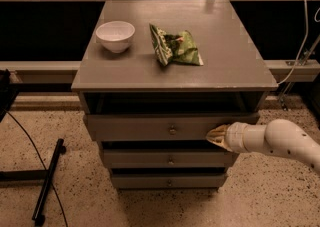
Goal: Close top drawer
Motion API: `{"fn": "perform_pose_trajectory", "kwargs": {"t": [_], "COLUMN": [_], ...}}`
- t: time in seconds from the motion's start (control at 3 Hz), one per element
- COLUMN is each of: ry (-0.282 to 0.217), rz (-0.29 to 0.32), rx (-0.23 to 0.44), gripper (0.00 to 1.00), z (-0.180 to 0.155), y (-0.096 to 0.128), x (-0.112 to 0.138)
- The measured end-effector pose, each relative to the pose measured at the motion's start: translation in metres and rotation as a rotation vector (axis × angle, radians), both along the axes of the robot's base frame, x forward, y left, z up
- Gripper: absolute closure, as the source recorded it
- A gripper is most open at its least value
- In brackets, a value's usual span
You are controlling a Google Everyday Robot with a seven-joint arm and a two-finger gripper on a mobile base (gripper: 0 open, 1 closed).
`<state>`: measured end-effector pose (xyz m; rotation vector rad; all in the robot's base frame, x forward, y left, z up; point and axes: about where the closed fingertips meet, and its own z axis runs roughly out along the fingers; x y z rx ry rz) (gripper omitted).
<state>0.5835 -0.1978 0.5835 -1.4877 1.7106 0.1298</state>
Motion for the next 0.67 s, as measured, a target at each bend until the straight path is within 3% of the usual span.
{"fn": "perform_pose_trajectory", "kwargs": {"t": [0.33, 0.67], "ry": [-0.005, -0.012], "rz": [0.019, 0.078], "rx": [0.031, 0.038], "gripper": [1.0, 1.0], "z": [-0.002, 0.007], "y": [0.001, 0.006], "x": [-0.011, -0.051]}}
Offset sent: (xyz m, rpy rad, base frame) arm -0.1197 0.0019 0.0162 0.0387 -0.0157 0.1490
